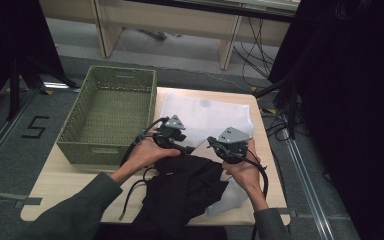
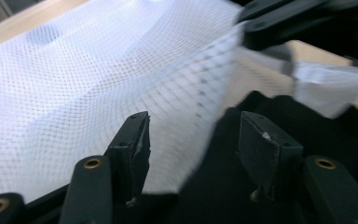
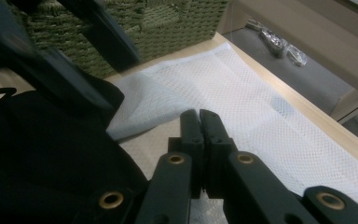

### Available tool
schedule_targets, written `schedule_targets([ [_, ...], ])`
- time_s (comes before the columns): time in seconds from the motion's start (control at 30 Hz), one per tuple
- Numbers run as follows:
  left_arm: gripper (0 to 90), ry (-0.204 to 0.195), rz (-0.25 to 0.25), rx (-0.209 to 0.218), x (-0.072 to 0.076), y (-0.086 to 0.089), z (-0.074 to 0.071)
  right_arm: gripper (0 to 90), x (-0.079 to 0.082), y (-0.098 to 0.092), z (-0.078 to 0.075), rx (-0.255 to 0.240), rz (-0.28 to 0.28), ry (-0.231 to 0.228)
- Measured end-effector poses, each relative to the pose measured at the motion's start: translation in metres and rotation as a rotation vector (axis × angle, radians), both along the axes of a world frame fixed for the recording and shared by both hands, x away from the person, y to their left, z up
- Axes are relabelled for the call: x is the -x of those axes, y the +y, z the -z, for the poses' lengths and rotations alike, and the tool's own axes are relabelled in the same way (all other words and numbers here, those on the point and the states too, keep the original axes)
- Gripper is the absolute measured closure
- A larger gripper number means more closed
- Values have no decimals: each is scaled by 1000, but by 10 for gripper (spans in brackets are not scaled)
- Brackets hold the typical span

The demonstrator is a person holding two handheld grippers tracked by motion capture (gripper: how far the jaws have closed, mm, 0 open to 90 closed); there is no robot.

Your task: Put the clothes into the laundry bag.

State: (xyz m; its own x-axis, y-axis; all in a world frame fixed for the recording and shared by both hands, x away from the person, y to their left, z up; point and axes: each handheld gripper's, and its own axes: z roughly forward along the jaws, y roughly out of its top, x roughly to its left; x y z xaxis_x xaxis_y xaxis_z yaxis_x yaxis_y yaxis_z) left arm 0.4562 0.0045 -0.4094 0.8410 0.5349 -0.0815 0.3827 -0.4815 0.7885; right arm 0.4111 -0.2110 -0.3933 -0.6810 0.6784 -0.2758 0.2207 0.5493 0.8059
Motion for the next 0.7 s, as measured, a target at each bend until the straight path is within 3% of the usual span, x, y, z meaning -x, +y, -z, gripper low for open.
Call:
schedule_targets([
  [0.07,437,10,-17,-2,-7,-9,10,900,0,0,-1,4,-4,-8],
  [0.1,455,1,-11,-24,-10,-14,15,900,1,1,-1,5,-7,-5],
  [0.17,657,-22,17,-72,-15,-17,20,900,1,2,-1,9,-13,-17],
  [0.2,761,-16,7,-57,-17,-16,19,900,1,3,-1,14,-19,-14],
  [0.27,862,-2,17,-52,-19,-11,13,900,2,5,1,19,-21,-7],
  [0.33,883,-12,36,-82,-19,-4,1,900,4,7,1,8,-23,5],
  [0.43,884,-10,44,-95,-19,3,-8,841,9,11,-5,-49,-48,37],
  [0.47,884,-13,83,-141,-23,9,-12,796,13,14,-8,-59,-59,44],
  [0.5,884,-2,52,-112,-23,9,-11,707,17,18,-13,-75,-87,33],
  [0.53,884,1,77,-137,-25,12,-13,652,22,24,-16,-100,-107,61],
  [0.57,884,10,80,-130,-26,13,-13,602,27,29,-19,-114,-123,88],
  [0.63,884,17,88,-129,-27,15,-14,503,35,43,-20,-135,-160,97],
  [0.7,884,34,95,-108,-27,16,-15,453,40,60,-15,-133,-203,144],
])
